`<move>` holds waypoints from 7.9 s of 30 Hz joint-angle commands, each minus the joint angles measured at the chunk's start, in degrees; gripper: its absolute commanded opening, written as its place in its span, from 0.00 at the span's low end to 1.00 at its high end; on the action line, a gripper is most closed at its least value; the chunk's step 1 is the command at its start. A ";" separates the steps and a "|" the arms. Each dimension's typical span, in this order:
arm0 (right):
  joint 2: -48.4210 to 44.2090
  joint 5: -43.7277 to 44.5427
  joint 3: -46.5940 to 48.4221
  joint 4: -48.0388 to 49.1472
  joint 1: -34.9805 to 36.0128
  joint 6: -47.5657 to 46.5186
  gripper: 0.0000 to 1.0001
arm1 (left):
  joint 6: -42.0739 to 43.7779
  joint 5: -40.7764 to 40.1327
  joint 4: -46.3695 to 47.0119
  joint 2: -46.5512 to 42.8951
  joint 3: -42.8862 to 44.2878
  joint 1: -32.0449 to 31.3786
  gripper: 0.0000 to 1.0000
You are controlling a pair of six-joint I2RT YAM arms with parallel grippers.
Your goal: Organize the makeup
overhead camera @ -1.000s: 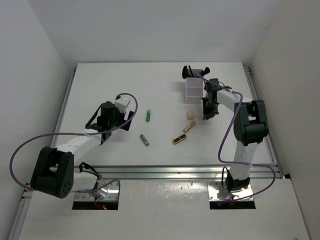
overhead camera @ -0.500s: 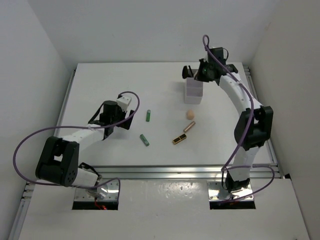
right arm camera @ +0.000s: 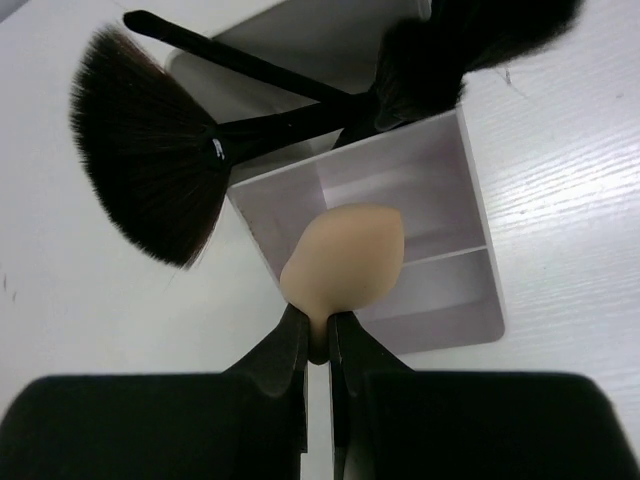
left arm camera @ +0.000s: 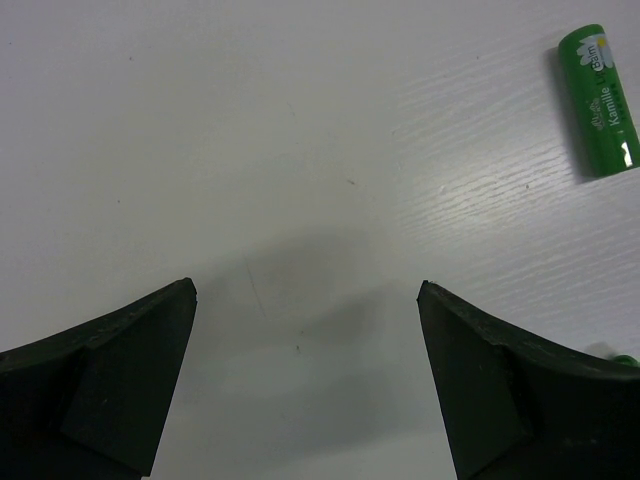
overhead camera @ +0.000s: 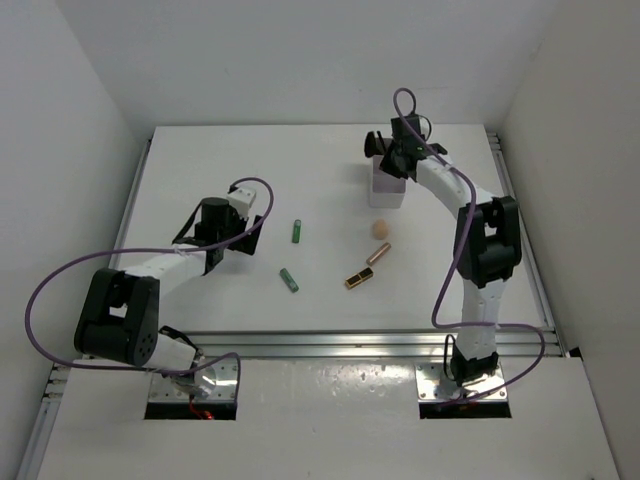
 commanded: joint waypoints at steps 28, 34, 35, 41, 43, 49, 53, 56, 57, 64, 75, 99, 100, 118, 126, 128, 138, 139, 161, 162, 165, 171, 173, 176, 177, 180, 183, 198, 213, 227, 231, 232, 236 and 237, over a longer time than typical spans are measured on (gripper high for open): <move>-0.28 1.93 -0.36 11.59 1.16 4.84 0.55 | -0.49 1.15 1.83 -2.32 0.00 0.50 0.99; -2.84 3.61 -4.84 11.33 0.90 7.99 0.61 | -0.49 1.68 2.35 -2.85 -1.14 0.50 0.99; -2.75 2.91 -4.84 10.54 0.90 9.39 0.63 | -0.49 1.68 2.35 -2.85 -1.15 0.50 0.99; -2.84 0.18 -4.58 11.40 1.07 9.24 0.68 | -0.49 1.68 2.35 -3.91 -1.67 0.50 0.99; -3.98 -1.91 -5.02 12.46 1.25 6.95 0.66 | -0.49 2.20 2.35 -3.91 -1.67 0.50 0.99; -8.20 -7.29 -3.89 4.88 2.57 -12.46 0.55 | 0.04 2.20 2.88 -4.96 -2.20 0.50 0.99; -6.89 -7.29 -2.04 -11.76 2.39 -23.28 0.46 | 0.04 2.73 3.41 -5.49 -2.73 0.50 0.99; -2.76 -7.38 1.73 -23.55 2.30 -27.24 0.57 | 0.57 3.25 1.92 -6.02 -2.73 0.50 0.99; -2.05 -7.81 2.96 -26.44 2.48 -27.77 0.60 | 0.57 3.26 1.39 -6.02 -2.73 0.50 0.99; 4.36 -9.22 1.22 -22.79 2.48 -30.23 0.58 | 1.62 5.81 -0.90 -5.49 -0.35 0.50 0.99; 5.34 -12.65 -4.31 -20.58 3.45 -27.16 0.50 | 1.62 5.28 -1.95 -4.96 0.26 0.50 0.99; -14.89 -18.72 -14.61 8.69 2.31 -77.77 0.00 | 2.68 3.62 -0.90 -2.86 0.79 0.50 0.99; -14.01 -18.54 -12.51 7.47 1.78 -78.91 0.00 | 2.68 3.61 -0.90 -2.85 0.79 0.50 0.99; -2.57 -19.94 -7.13 20.64 0.46 -94.57 0.00 | 2.15 3.08 -0.90 -1.80 1.84 0.50 0.99; -1.34 -19.07 -10.11 19.76 0.02 -95.45 0.01 | 2.68 3.08 -0.90 -1.27 2.37 0.50 0.99; -1.78 -19.86 -11.60 20.03 -0.42 -94.58 0.04 | 3.29 3.08 -0.90 -1.27 2.37 0.50 0.99; -0.55 -19.86 -12.23 20.20 -1.13 -91.67 0.44 | 3.82 4.31 -1.43 0.31 3.95 0.50 0.99; -0.55 -19.86 -12.14 20.64 -1.30 -90.80 0.48 | 3.82 4.31 -1.95 0.31 3.95 0.50 0.99; -16.11 -15.29 -13.01 7.31 -1.22 -58.55 1.00 | 1.64 14.51 -19.17 19.09 29.07 -9.07 0.95; -16.37 -13.81 -13.11 6.06 -1.13 -55.40 1.00 | 0.67 13.99 -20.22 20.95 32.66 -9.69 0.95; -17.42 -9.96 -13.63 -0.35 -1.04 -44.87 0.92 | -2.85 8.65 -27.51 29.27 41.87 -11.71 0.89; -20.50 -6.51 -18.55 -6.70 0.80 -32.96 0.79 | -8.57 4.50 -34.82 37.31 51.24 -12.85 0.82; -22.51 -5.62 -21.63 -5.99 1.60 -34.18 0.79 | -8.57 2.66 -34.82 37.92 51.76 -13.82 0.82; -24.89 -4.39 -23.91 -5.81 1.69 -35.42 0.79 | -11.54 -0.60 -36.05 38.45 51.76 -14.53 0.81; -25.42 -3.95 -24.61 -5.81 1.69 -36.29 0.79 | -12.17 -0.61 -36.58 38.46 51.24 -14.53 0.79; -27.27 -3.51 -26.02 -5.11 1.60 -37.79 0.79 | -12.88 -0.61 -37.20 38.98 50.10 -15.22 0.71; -27.89 -3.25 -26.90 -5.02 1.69 -38.23 0.79 | -12.88 -0.61 -37.20 40.55 50.18 -16.28 0.62; -38.50 -2.71 -38.50 -3.70 -3.66 -37.36 0.79 | -12.54 4.84 -36.67 41.89 59.05 -16.29 0.00; -51.00 -4.74 -49.67 2.72 -9.21 -38.05 0.79 | -5.14 18.54 29.76 42.31 61.16 -25.25 0.00; -48.02 -6.23 -41.23 -4.67 -10.70 -43.07 0.79 | -12.44 18.12 47.27 61.74 70.92 -27.54 0.00; -47.93 -6.94 -41.32 -5.81 -10.62 -43.24 0.79 | -11.74 16.79 47.79 63.24 71.63 -27.54 0.00; -48.01 -6.85 -41.41 -6.07 -10.79 -43.15 0.79 | -11.74 16.79 47.27 63.24 71.02 -27.01 0.00; -47.75 -7.11 -41.58 -6.16 -10.79 -42.89 0.81 | -11.04 18.28 47.79 60.62 64.61 -27.01 0.12; -47.66 -7.46 -41.32 -6.34 -10.62 -42.89 0.83 | -11.03 19.59 47.79 59.47 60.86 -27.01 0.25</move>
